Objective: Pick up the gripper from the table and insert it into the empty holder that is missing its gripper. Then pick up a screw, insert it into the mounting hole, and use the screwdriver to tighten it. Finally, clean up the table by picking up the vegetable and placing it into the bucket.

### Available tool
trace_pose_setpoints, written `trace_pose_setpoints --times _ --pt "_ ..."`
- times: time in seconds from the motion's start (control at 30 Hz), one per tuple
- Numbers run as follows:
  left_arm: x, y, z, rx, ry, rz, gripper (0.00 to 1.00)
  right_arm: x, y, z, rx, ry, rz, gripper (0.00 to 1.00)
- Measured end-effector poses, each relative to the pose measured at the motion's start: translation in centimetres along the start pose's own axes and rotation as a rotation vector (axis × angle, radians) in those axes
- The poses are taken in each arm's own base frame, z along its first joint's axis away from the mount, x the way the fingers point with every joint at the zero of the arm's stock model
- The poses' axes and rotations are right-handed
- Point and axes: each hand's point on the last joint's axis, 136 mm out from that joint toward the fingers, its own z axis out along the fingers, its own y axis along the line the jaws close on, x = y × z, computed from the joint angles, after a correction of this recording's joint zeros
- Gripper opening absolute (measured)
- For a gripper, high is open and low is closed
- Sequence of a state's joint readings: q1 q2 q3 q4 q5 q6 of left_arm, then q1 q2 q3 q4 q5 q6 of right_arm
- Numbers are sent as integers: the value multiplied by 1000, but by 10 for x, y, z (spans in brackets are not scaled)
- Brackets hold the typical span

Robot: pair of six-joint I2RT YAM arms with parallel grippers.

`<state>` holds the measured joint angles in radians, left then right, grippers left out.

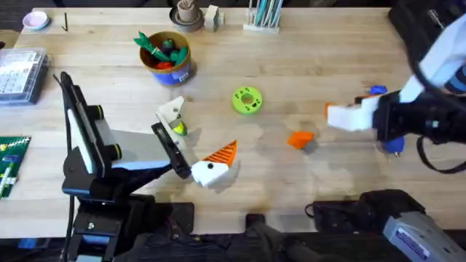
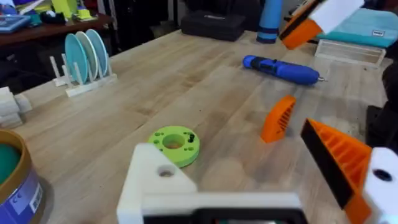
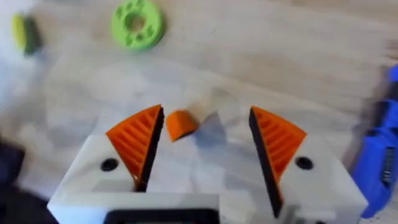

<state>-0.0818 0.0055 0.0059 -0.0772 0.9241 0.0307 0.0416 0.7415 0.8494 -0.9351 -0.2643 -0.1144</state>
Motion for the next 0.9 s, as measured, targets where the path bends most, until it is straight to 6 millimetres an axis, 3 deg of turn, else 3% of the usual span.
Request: trace_pose_setpoints --times 0.17,0.33,0.57,0.9 --pt "0 -1 0 5 0 0 993 30 31 9 -118 158 -144 868" --pt "0 -6 0 35 1 -2 993 46 52 17 -178 252 -296 868" --pt "1 -9 0 52 2 -4 993 63 48 33 -108 392 -450 869" --pt "1 -9 0 53 2 -4 992 66 41 59 -87 483 -551 868"
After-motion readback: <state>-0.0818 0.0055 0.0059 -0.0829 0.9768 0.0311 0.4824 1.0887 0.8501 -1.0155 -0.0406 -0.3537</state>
